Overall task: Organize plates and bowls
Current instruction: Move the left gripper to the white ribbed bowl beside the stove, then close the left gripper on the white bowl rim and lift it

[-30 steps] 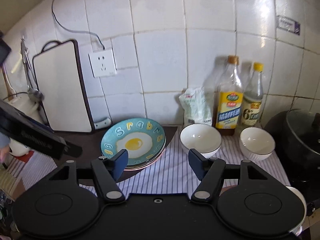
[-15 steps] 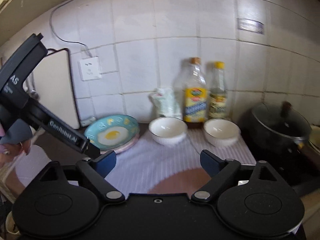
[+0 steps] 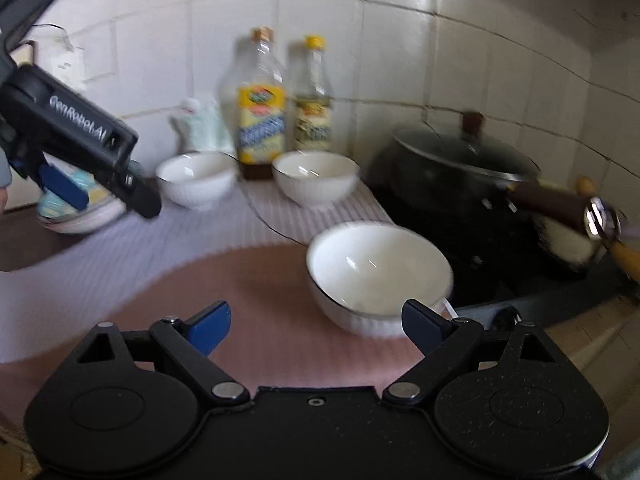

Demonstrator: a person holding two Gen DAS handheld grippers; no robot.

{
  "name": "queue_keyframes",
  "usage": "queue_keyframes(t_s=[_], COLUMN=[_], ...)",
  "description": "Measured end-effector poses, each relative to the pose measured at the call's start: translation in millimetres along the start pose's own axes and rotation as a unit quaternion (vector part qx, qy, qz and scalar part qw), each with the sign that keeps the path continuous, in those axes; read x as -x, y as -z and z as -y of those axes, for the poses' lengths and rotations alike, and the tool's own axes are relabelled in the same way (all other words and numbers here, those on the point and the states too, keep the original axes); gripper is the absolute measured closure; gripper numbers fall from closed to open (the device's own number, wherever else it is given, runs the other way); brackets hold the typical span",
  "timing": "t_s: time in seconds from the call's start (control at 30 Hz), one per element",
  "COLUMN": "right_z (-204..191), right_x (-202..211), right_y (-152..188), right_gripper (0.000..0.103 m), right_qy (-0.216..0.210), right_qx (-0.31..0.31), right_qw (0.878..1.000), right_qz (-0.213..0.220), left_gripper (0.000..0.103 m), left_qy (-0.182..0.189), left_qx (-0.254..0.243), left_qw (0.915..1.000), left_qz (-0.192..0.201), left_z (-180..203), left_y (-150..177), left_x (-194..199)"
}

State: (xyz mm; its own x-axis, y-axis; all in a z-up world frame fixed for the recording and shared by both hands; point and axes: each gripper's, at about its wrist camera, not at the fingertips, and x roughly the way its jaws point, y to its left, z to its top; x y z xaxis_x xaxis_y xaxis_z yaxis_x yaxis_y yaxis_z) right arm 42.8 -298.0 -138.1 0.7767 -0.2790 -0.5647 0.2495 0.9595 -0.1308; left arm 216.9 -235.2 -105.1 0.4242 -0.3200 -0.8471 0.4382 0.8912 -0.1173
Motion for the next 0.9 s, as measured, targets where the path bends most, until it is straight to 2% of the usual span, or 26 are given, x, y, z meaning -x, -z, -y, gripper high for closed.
queue_keyframes(t_s=[0.1, 0.2, 0.23, 0.3, 0.37, 0.47, 0.57, 0.67, 0.73, 0.77, 0.8, 0.87, 0.9], right_z=[8, 16, 19, 26, 30, 33, 39, 42, 40, 39, 38, 38, 38], right_x=[-13, -25, -29, -35, -47, -59, -71, -77, -81, -84, -85, -89, -90], right_y=[14, 26, 29, 36, 36, 33, 31, 33, 33, 34, 34, 35, 34], right_gripper=[0.008, 0.008, 0.008, 0.007, 0.007, 0.007, 0.007, 0.007, 0.006, 0.005, 0.006, 0.006, 0.006], right_qy=[0.011, 0.02, 0.018, -0.007, -0.001, 0.002, 0.006, 0.011, 0.01, 0.013, 0.014, 0.011, 0.01], right_qx=[-0.025, -0.045, -0.05, -0.057, -0.055, -0.053, -0.07, -0.072, -0.063, -0.059, -0.058, -0.056, -0.057], right_qw=[1.0, 0.999, 0.999, 0.998, 0.998, 0.998, 0.997, 0.996, 0.996, 0.996, 0.996, 0.996, 0.996], right_qz=[-0.007, -0.008, -0.001, 0.02, 0.014, 0.032, 0.037, 0.053, 0.065, 0.068, 0.07, 0.068, 0.068], left_gripper=[0.004, 0.004, 0.004, 0.005, 0.005, 0.006, 0.009, 0.025, 0.041, 0.044, 0.053, 0.06, 0.068], left_qy=[0.014, 0.054, 0.075, 0.084, 0.097, 0.132, 0.13, 0.114, 0.107, 0.105, 0.106, 0.124, 0.137], left_qx=[-0.014, -0.008, -0.006, -0.016, -0.021, -0.009, -0.016, -0.019, -0.022, -0.022, -0.022, -0.019, -0.01], left_qw=[0.9998, 0.9985, 0.9968, 0.9956, 0.9946, 0.9909, 0.9914, 0.9933, 0.9939, 0.9941, 0.9938, 0.991, 0.9883], left_qz=[0.004, 0.009, 0.026, 0.037, 0.032, 0.024, 0.008, -0.007, -0.016, -0.02, -0.025, -0.048, -0.066], left_z=[15, 27, 31, 43, 56, 66, 78, 85, 88, 88, 88, 88, 87], left_y=[4, 5, 6, 7, 6, 2, -1, -5, -6, -7, -9, -11, -12], left_x=[-22, -39, -41, -49, -60, -74, -88, -100, -106, -108, -110, -118, -124])
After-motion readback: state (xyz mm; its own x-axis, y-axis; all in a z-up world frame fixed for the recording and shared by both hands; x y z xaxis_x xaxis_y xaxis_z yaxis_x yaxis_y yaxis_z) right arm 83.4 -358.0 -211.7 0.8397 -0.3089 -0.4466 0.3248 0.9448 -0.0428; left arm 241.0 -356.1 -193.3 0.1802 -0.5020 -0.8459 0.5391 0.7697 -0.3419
